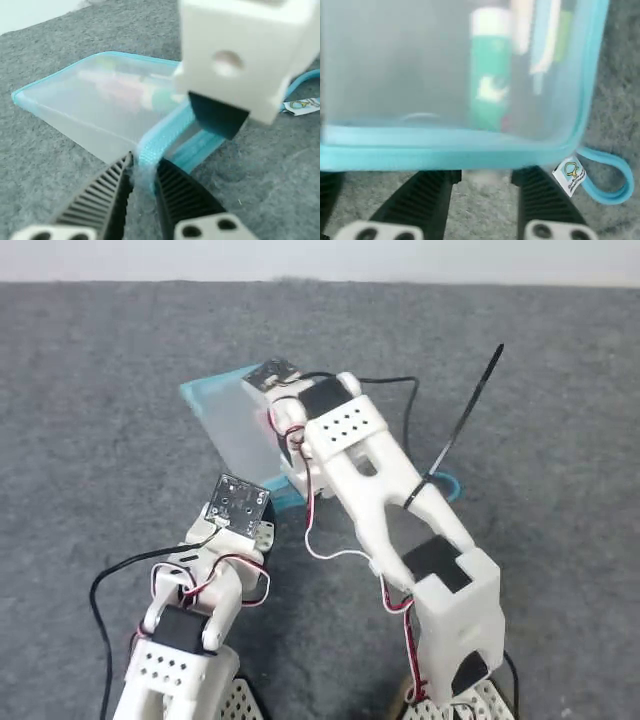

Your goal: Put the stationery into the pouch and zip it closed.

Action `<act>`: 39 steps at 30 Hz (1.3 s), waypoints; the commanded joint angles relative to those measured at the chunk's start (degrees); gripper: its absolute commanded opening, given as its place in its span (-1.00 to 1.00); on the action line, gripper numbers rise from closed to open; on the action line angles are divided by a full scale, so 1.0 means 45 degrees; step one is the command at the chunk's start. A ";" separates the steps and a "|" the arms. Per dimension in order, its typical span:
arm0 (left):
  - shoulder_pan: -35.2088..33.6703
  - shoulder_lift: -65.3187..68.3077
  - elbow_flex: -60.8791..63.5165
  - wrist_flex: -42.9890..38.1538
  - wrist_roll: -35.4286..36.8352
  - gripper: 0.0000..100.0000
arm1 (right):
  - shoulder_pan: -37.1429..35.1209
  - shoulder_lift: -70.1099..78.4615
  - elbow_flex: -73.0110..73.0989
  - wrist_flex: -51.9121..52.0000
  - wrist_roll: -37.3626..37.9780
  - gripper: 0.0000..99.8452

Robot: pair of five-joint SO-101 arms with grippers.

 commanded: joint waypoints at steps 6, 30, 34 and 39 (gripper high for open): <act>0.0195 0.0039 -0.0576 0.0000 0.0039 -0.98 | 0.0166 -0.1182 -0.0547 0.0264 0.0527 -0.64; 0.0176 0.0039 -0.0576 0.0000 0.0039 -0.98 | 0.1280 -1.5717 1.9868 -1.1223 0.3946 -0.64; 0.0176 0.0039 -0.0576 0.0000 0.0039 -0.98 | 0.1397 -1.5013 2.0767 -1.3177 0.4005 -0.64; 0.0176 0.0039 -0.0576 0.0000 0.0059 -0.98 | 0.1475 -1.2747 2.0357 -1.5756 0.4005 -0.64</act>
